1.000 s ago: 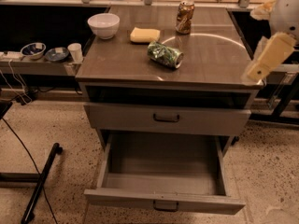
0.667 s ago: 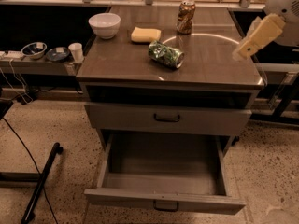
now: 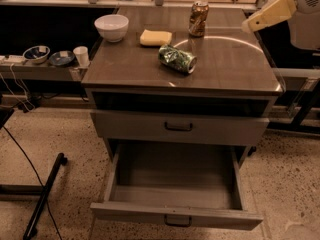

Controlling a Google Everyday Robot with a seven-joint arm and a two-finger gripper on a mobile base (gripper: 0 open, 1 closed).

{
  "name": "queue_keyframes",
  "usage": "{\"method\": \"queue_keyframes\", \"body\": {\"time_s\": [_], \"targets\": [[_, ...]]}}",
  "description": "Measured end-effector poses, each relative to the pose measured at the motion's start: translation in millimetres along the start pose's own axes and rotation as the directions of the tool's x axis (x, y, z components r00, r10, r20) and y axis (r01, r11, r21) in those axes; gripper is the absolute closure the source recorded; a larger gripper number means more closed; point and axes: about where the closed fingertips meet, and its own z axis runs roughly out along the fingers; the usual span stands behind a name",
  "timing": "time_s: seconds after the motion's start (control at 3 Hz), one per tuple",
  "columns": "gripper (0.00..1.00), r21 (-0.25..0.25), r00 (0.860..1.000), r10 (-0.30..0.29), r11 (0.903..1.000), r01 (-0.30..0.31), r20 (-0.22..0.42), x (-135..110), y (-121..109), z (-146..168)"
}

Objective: Place orange can into middle drawer

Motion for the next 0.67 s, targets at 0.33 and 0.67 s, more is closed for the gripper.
{"method": "queue_keyframes", "body": {"time_s": [0.33, 0.67], "targets": [[0.0, 0.089, 0.99, 0.138, 0.9866, -0.137, -0.012, 9.3, -5.8, 41.7], [0.0, 0.037, 0.975, 0.221, 0.9749, -0.22, -0.02, 15.6, 10.6, 132.7]]}}
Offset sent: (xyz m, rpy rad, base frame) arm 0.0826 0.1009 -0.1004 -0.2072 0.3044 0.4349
